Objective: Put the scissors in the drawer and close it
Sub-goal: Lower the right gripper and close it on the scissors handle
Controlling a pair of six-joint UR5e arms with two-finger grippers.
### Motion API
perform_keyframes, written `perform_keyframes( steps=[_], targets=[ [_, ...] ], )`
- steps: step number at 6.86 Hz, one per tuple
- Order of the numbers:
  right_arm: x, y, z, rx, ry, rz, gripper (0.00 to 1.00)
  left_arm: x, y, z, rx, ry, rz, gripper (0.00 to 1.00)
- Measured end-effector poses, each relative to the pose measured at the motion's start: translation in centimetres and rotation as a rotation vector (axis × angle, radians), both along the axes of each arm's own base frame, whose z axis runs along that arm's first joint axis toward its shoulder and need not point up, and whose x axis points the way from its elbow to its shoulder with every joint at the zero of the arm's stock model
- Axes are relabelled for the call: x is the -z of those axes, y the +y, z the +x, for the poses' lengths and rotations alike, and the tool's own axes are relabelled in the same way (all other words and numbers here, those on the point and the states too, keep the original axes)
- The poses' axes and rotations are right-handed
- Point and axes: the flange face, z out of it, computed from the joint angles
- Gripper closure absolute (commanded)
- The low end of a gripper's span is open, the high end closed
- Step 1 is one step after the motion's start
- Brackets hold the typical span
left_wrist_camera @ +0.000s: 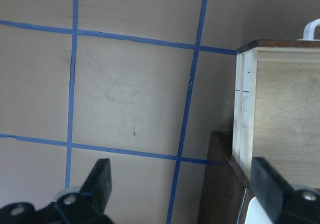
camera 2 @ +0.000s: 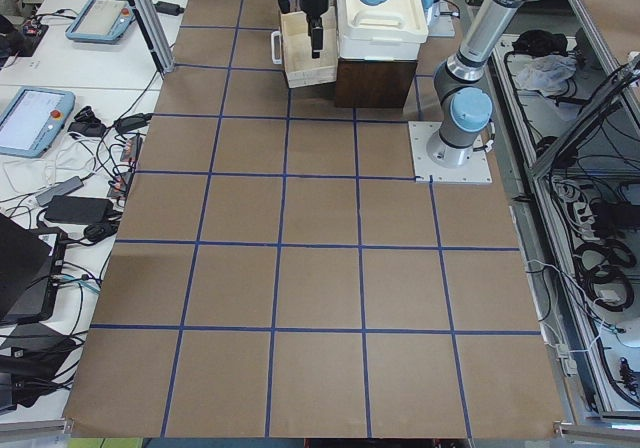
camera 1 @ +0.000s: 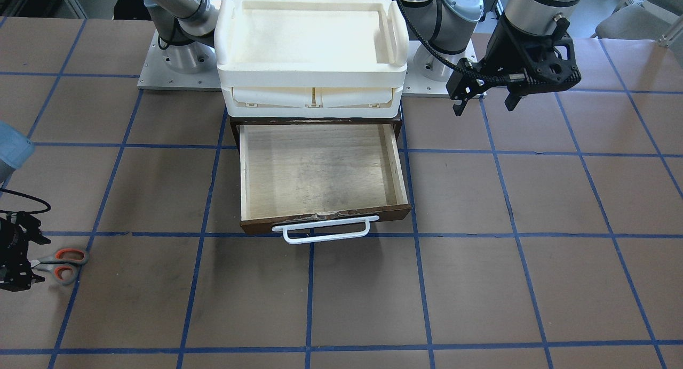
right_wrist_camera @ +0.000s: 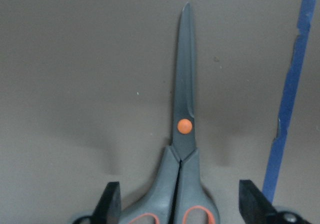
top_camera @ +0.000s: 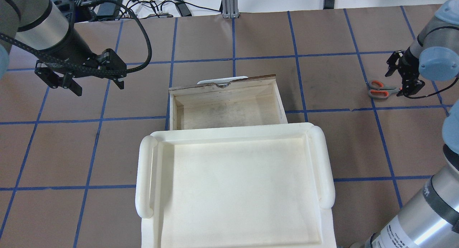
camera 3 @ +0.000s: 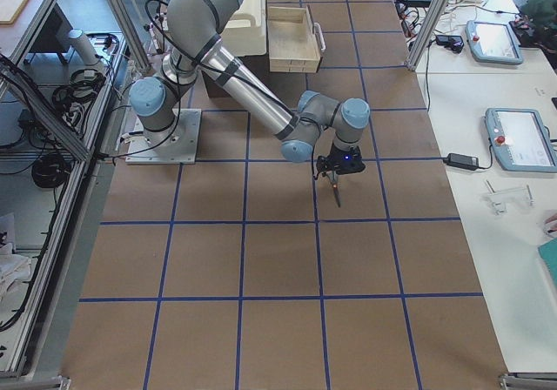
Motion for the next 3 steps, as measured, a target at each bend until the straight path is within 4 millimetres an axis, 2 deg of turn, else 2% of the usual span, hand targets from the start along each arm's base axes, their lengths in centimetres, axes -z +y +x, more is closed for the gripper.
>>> perform_keyframes(
  steps=[2, 3],
  targets=[
    [0.76, -0.07, -0.07, -0.001, -0.002, 0.006, 0.16, -0.01, 0.0, 0.0, 0.0, 0.0, -0.001, 0.0],
    [1.06, -0.06, -0.16, -0.002, 0.0, 0.012, 0.21, -0.01, -0.01, 0.03, 0.0, 0.0, -0.001, 0.0]
  ],
)
